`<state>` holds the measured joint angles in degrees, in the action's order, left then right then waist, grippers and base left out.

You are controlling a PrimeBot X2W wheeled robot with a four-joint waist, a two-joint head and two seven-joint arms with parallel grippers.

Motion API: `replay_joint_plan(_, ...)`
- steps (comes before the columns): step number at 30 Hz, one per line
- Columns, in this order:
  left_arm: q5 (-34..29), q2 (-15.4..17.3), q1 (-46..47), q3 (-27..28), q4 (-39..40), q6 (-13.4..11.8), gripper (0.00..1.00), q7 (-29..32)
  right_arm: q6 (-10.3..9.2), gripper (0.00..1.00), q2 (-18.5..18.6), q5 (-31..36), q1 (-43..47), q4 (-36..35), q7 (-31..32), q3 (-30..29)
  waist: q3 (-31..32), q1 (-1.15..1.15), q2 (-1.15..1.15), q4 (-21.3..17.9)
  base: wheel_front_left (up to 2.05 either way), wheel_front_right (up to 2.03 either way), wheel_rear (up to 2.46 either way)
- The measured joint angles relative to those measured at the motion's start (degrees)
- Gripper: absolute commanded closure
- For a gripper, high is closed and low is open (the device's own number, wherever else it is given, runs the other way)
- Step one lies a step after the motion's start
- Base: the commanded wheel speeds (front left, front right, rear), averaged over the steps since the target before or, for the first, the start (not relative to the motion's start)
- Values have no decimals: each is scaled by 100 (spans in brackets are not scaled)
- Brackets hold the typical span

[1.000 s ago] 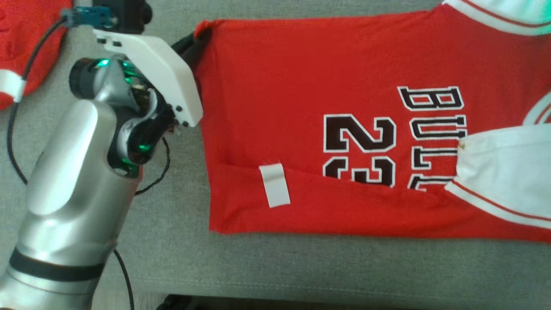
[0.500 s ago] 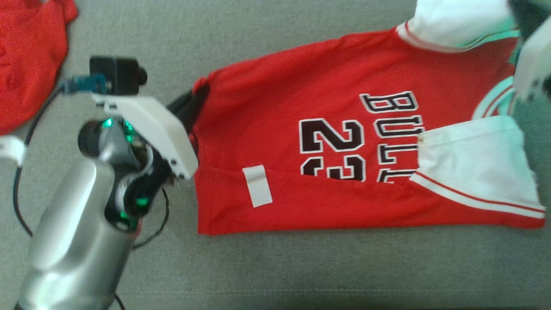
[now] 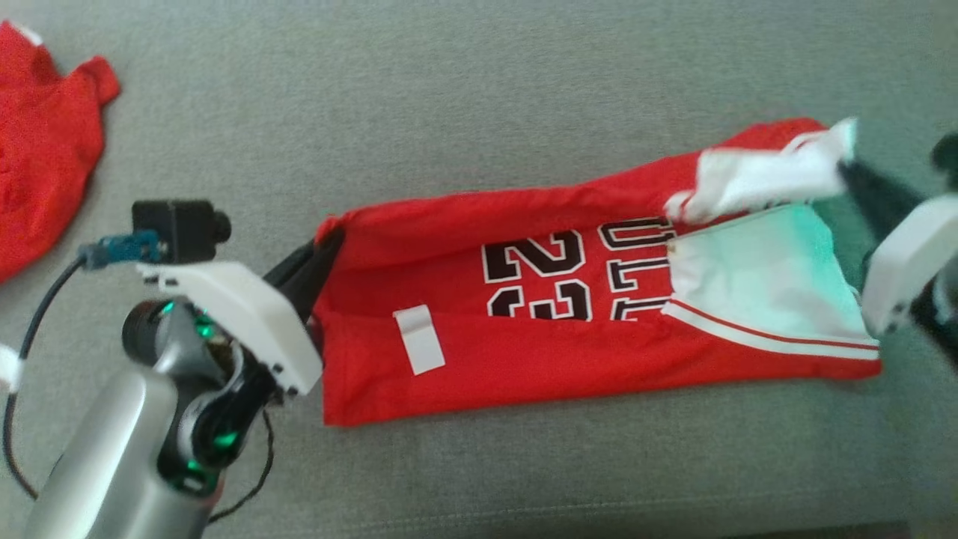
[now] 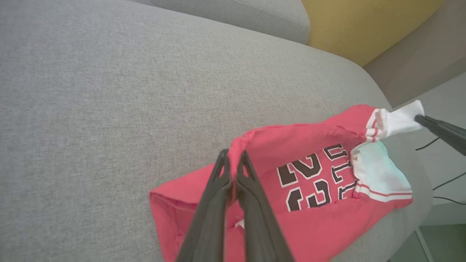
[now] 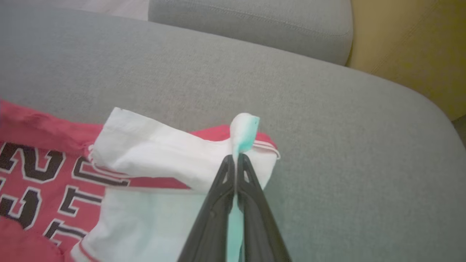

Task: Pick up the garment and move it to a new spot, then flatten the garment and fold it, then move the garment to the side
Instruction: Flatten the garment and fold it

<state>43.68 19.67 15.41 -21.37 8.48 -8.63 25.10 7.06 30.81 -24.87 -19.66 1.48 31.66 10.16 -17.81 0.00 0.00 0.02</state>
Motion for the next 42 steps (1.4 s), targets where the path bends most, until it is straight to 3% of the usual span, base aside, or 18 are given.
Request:
replay_joint_plan(6,9,346,-503,-9,123,9,100,91,0,100,-155,40,499,-280,285,129,0,0,0,-182,0,0,0)
replay_joint_plan(7,3,383,-566,-15,149,14,100,107,0,72,-148,85,523,-307,335,171,-3,0,0,-202,0,0,0)
replay_joint_plan(8,-22,421,-614,-26,176,15,100,138,0,0,-145,130,525,-334,367,213,-5,0,0,-216,0,0,0)
replay_joint_plan(10,-42,478,-638,-60,196,48,66,185,0,0,-145,148,524,-355,424,221,-3,0,0,-228,0,0,0)
replay_joint_plan(11,-86,558,-664,-100,218,77,58,236,0,0,-133,148,523,-370,490,229,8,0,0,-233,0,0,0)
replay_joint_plan(13,-202,738,-733,-171,218,113,56,313,0,0,-79,93,526,-427,683,278,54,0,0,-234,0,0,0)
replay_joint_plan(14,-252,816,-781,-191,219,122,41,324,0,0,-40,42,531,-466,773,287,85,0,0,-234,0,0,0)
replay_joint_plan(15,-282,872,-838,-200,219,152,11,331,0,0,5,-19,536,-495,859,280,121,0,0,-233,0,0,0)
replay_joint_plan(16,-276,895,-898,-201,221,156,0,334,0,0,58,-82,545,-526,948,266,163,0,0,-231,0,0,0)
replay_joint_plan(20,-352,968,-1203,-219,246,83,0,342,0,0,-56,-372,704,-512,1172,-230,382,0,0,-227,0,0,0)
replay_joint_plan(23,-647,958,-1456,15,309,-218,0,-335,0,0,-356,-304,728,-301,1350,-745,500,0,0,-242,0,0,0)
replay_joint_plan(25,-786,744,-1504,174,386,-387,0,-932,0,0,-619,-171,712,-105,1484,-1027,489,0,0,-231,0,0,0)
replay_joint_plan(31,-1235,-29,-1486,-35,303,-500,0,-2330,0,0,-1480,312,182,619,1782,-1640,251,0,0,-113,0,0,0)
replay_joint_plan(35,-1647,-302,-1418,-292,-140,-505,0,-3033,0,0,-1919,714,-288,1122,1783,-2063,124,0,0,48,0,0,0)
replay_joint_plan(39,-1733,-575,-1390,-467,-494,-499,0,-3484,0,0,-1952,1012,-331,1459,1883,-1962,67,0,0,225,0,0,0)
replay_joint_plan(42,-1840,-605,-1407,-522,-689,-500,0,-3700,0,0,-1868,1049,-316,1502,1904,-1740,75,0,0,308,0,0,0)
